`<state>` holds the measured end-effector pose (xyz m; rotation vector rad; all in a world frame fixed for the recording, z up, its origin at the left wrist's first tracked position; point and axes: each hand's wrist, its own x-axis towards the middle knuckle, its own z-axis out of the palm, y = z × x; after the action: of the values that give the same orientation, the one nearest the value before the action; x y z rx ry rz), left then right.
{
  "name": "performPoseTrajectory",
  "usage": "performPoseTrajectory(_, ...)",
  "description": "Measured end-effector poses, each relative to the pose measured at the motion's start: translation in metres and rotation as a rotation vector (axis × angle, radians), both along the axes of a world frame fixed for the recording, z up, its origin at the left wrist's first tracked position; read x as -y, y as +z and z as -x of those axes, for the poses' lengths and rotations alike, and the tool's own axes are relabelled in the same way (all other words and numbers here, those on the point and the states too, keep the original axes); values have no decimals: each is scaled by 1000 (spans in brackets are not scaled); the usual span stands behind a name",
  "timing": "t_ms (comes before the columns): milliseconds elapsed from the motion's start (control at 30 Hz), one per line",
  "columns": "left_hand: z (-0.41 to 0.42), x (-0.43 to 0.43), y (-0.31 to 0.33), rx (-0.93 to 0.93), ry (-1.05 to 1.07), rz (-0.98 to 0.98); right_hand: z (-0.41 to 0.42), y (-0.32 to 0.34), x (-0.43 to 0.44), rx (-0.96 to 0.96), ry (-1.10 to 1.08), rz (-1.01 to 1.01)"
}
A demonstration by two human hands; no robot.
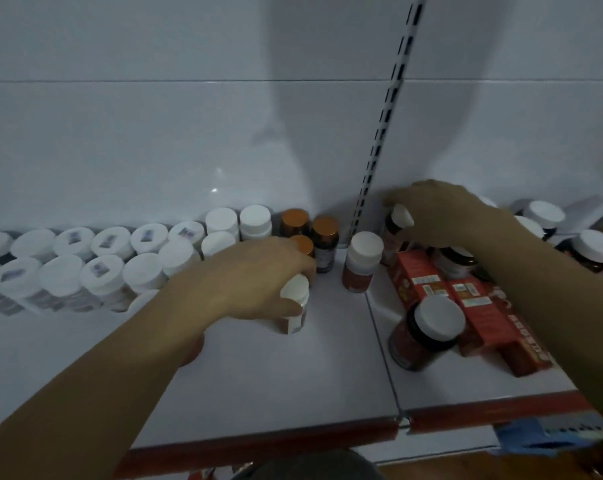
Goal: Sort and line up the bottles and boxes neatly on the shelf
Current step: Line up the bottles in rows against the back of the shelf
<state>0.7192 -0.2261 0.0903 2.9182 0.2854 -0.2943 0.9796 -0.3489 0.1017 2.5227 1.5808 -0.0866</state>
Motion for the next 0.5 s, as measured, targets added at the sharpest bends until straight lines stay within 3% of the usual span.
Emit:
performPoseTrajectory(267, 8, -37, 11, 129, 136, -11, -15, -6, 7, -162, 36, -138)
performPoseTrajectory(500, 6, -40, -5, 43, 239, -253, -12, 8, 19, -228, 101, -186)
